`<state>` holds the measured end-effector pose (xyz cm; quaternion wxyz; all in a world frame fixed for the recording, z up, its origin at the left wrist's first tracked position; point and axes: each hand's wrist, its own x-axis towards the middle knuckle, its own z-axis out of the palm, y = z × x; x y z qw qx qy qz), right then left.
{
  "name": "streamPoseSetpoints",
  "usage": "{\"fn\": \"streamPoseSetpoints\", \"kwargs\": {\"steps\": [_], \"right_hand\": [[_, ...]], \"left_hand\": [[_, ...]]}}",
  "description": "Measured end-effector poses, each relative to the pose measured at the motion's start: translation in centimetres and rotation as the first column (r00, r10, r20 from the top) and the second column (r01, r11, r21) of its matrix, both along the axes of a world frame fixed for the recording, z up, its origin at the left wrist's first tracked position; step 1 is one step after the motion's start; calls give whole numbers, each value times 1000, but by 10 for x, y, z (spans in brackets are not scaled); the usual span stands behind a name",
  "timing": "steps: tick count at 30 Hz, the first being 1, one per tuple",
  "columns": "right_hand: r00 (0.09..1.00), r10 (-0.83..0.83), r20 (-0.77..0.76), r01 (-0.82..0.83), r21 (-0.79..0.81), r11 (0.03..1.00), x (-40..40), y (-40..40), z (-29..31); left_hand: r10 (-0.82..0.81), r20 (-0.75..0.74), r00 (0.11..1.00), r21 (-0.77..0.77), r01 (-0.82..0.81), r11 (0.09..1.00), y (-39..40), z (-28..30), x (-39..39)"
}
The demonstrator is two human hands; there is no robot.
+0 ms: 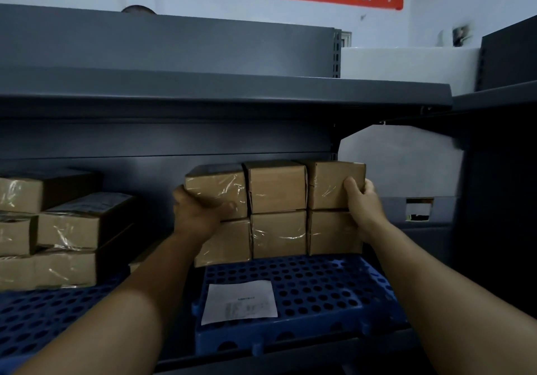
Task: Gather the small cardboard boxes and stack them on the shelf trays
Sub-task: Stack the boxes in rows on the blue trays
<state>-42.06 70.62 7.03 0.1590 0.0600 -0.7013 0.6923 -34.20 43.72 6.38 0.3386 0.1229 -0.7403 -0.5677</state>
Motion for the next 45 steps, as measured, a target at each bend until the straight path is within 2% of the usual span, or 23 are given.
{"fn": "streamPoseSetpoints", "kwargs": {"steps": [3,7,15,19,30,34,38,40,42,45], "right_hand": [[992,112,66,-109,-52,993,-4,7,-5],[967,207,149,-211,13,977,-7,16,-16],[958,231,168,-229,-26,973,-18,14,-17],[955,234,181,-237,-7,972,-17,15,-18],[978,160,133,-159,-17,987,-6,10,-17],[998,-5,57,0,77,997,10,-1,-14],[971,-221,-85,237,285,929,42,-17,-12],[936,-300,-186,347,327,879,62,-26,-13],[926,-287,-246,365,384,848,81,-38,-12],[964,-104,-246,220,508,833,110,-67,-11]], "left_hand": [[-42,3,999,17,42,999,-6,-2,-2],[-118,34,992,57,116,992,-13,-8,0],[-120,48,992,158,111,981,-18,-12,-11],[-118,46,992,147,110,983,-13,-12,-9],[-101,87,991,170,85,982,-5,-6,3],[-72,112,991,151,55,987,4,-8,17],[6,149,989,55,-15,998,11,-12,32],[56,176,983,-29,-52,998,16,-13,44],[117,203,972,-168,-83,982,17,-13,62],[157,220,963,-306,-85,948,-3,-18,81]]}}
